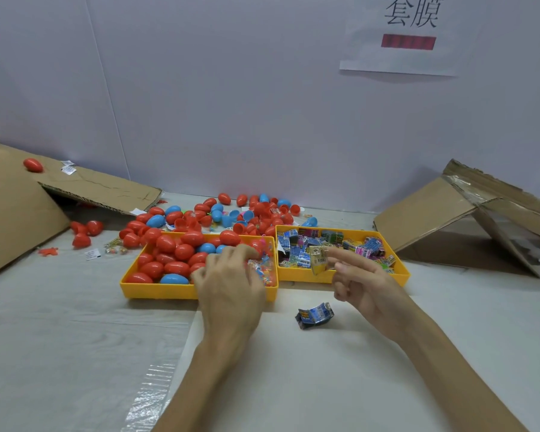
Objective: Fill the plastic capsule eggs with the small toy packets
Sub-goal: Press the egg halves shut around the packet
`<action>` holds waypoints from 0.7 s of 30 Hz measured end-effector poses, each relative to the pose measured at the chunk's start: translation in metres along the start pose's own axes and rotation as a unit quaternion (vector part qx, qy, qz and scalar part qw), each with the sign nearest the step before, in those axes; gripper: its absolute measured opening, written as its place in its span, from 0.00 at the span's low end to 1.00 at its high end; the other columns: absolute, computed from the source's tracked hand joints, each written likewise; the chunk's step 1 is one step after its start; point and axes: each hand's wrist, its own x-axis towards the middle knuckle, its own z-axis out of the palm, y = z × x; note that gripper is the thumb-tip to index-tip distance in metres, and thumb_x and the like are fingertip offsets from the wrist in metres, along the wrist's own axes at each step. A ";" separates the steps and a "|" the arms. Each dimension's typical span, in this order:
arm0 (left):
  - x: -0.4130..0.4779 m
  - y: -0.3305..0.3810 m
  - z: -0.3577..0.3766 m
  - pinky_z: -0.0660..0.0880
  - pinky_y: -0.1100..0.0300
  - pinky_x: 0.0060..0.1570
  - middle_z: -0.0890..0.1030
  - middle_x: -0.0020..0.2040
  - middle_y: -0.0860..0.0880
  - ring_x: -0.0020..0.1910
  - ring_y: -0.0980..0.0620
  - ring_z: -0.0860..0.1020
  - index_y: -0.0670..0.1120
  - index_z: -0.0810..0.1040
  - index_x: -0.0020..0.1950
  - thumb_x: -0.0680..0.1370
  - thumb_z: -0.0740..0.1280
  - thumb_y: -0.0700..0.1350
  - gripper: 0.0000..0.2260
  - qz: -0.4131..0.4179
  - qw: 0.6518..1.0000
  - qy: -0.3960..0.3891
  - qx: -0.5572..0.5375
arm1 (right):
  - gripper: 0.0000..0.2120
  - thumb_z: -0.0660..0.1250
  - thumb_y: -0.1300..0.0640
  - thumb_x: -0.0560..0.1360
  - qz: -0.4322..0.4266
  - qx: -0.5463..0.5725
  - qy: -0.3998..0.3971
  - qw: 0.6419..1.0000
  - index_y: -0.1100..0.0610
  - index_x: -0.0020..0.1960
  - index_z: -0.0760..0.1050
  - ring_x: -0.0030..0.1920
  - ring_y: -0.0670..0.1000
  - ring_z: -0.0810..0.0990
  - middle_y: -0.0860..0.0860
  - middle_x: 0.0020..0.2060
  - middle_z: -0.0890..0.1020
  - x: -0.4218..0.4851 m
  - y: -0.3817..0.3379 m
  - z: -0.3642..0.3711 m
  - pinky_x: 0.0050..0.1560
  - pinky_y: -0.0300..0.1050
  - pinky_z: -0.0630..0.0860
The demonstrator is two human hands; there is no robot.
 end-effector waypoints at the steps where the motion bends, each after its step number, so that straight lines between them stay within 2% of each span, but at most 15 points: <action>1: 0.003 -0.003 -0.003 0.64 0.51 0.56 0.80 0.52 0.54 0.54 0.50 0.74 0.54 0.79 0.56 0.77 0.65 0.41 0.12 -0.033 0.999 -0.007 0.022 | 0.14 0.71 0.59 0.71 -0.003 -0.002 -0.002 1.000 0.51 0.56 0.86 0.32 0.47 0.73 0.46 0.43 0.85 0.000 0.000 0.000 0.35 0.40 0.73; 5: 0.007 -0.009 -0.007 0.62 0.50 0.58 0.77 0.53 0.53 0.56 0.49 0.72 0.54 0.76 0.58 0.75 0.64 0.44 0.13 -0.094 0.988 -0.060 0.103 | 0.16 0.70 0.58 0.71 -0.005 -0.016 -0.011 1.000 0.51 0.58 0.85 0.34 0.48 0.75 0.47 0.48 0.85 -0.001 0.001 0.003 0.37 0.40 0.74; 11: 0.007 -0.010 -0.005 0.62 0.51 0.55 0.81 0.52 0.52 0.54 0.48 0.75 0.52 0.78 0.59 0.76 0.67 0.38 0.14 -0.072 0.997 -0.008 0.035 | 0.15 0.73 0.59 0.71 -0.008 -0.024 -0.011 1.000 0.49 0.57 0.85 0.34 0.47 0.75 0.46 0.47 0.85 -0.002 0.000 0.006 0.37 0.40 0.74; 14: 0.007 -0.004 -0.005 0.69 0.52 0.53 0.78 0.50 0.54 0.53 0.47 0.75 0.48 0.79 0.62 0.80 0.65 0.36 0.13 -0.017 0.995 0.046 -0.085 | 0.17 0.73 0.59 0.71 -0.008 -0.019 -0.004 1.000 0.50 0.58 0.85 0.34 0.48 0.75 0.47 0.47 0.85 -0.001 0.001 0.006 0.37 0.40 0.74; 16: 0.007 0.000 -0.005 0.73 0.62 0.53 0.78 0.51 0.56 0.54 0.54 0.76 0.51 0.80 0.61 0.83 0.63 0.38 0.12 -0.007 0.978 0.059 -0.200 | 0.17 0.71 0.57 0.70 -0.008 -0.019 -0.005 1.000 0.49 0.58 0.85 0.34 0.48 0.75 0.47 0.48 0.85 -0.001 0.000 0.006 0.37 0.40 0.74; 18: 0.006 0.005 -0.006 0.72 0.72 0.50 0.81 0.51 0.60 0.53 0.60 0.77 0.56 0.80 0.56 0.85 0.60 0.43 0.10 -0.015 0.955 0.034 -0.293 | 0.17 0.70 0.57 0.71 -0.009 -0.021 -0.013 1.000 0.48 0.58 0.85 0.35 0.47 0.77 0.47 0.48 0.86 -0.001 0.000 0.005 0.37 0.40 0.74; 21: 0.005 0.010 -0.009 0.77 0.67 0.42 0.81 0.43 0.61 0.45 0.58 0.80 0.56 0.80 0.50 0.84 0.57 0.51 0.12 -0.034 0.915 -0.004 -0.402 | 0.16 0.69 0.57 0.72 -0.012 -0.017 -0.031 0.999 0.50 0.58 0.85 0.36 0.48 0.78 0.48 0.48 0.85 -0.001 0.001 0.004 0.38 0.40 0.75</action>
